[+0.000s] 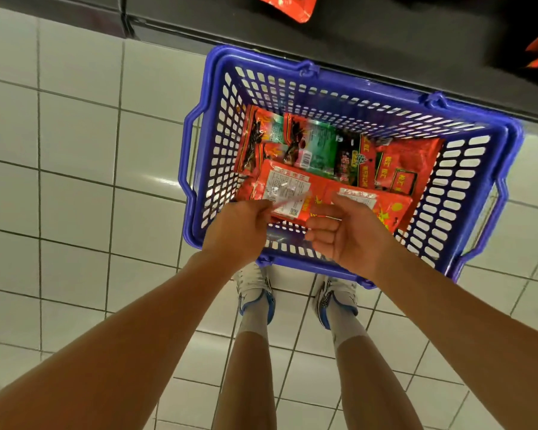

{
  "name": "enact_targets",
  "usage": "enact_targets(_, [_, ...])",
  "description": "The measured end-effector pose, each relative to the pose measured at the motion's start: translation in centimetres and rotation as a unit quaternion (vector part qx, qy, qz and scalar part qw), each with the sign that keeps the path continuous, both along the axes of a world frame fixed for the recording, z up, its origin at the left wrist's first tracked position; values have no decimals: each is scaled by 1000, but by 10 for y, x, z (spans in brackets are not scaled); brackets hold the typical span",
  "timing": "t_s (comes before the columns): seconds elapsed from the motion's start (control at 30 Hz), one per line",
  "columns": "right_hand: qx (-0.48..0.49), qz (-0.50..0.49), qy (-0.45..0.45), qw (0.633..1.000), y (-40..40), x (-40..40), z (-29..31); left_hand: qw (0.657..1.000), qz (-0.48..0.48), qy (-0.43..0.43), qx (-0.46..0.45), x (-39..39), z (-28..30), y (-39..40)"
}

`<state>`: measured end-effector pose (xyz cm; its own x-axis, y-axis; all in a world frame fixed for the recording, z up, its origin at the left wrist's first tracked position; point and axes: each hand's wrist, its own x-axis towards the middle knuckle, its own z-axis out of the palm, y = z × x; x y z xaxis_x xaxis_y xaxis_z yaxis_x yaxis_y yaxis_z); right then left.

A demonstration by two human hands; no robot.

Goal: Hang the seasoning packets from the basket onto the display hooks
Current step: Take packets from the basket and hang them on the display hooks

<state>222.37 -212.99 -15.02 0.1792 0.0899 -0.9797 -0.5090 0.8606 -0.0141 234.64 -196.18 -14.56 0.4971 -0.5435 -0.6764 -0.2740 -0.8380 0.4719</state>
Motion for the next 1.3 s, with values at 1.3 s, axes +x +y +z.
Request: enact_targets(1.3, [-421,151,-69,892,-30,-40,113,883,401,235,-58,14,124,-27])
